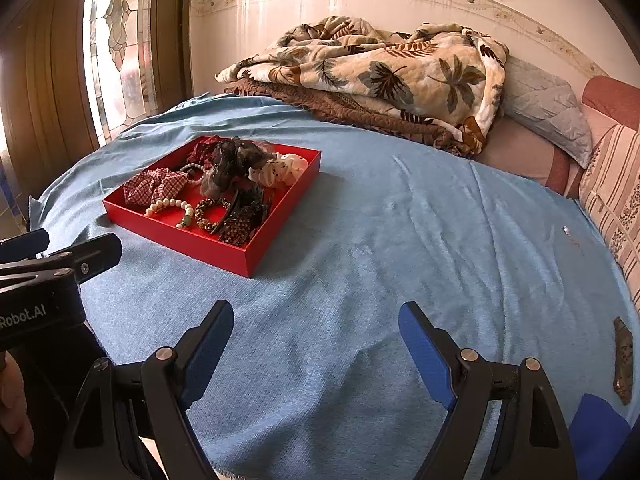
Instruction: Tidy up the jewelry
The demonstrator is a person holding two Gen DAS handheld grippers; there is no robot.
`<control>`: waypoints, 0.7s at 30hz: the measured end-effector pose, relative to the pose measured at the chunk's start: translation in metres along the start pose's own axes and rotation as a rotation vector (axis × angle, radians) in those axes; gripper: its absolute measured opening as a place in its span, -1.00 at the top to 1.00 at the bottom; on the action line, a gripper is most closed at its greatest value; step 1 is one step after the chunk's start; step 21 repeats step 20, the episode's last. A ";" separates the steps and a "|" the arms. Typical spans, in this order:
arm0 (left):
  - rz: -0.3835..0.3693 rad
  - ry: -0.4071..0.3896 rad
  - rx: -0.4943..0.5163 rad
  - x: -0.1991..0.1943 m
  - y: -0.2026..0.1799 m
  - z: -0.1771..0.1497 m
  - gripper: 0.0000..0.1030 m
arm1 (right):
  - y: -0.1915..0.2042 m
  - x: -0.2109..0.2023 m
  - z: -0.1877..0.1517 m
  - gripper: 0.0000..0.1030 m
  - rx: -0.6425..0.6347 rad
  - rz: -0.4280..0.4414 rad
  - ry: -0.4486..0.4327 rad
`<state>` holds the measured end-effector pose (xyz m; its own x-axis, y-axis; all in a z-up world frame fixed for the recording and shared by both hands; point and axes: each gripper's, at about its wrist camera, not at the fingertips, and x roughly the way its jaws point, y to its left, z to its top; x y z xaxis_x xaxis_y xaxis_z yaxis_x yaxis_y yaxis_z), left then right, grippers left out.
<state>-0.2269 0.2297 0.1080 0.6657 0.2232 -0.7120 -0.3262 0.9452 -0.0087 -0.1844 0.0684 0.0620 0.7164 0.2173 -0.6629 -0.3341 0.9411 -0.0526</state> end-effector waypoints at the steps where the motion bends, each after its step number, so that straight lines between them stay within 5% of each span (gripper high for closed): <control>1: -0.001 0.000 0.001 0.000 0.000 0.000 -1.00 | 0.000 0.000 0.000 -0.71 0.000 0.001 0.000; 21: -0.015 -0.025 0.063 -0.005 -0.023 0.011 -1.00 | -0.012 -0.007 -0.001 -0.71 0.042 0.023 -0.010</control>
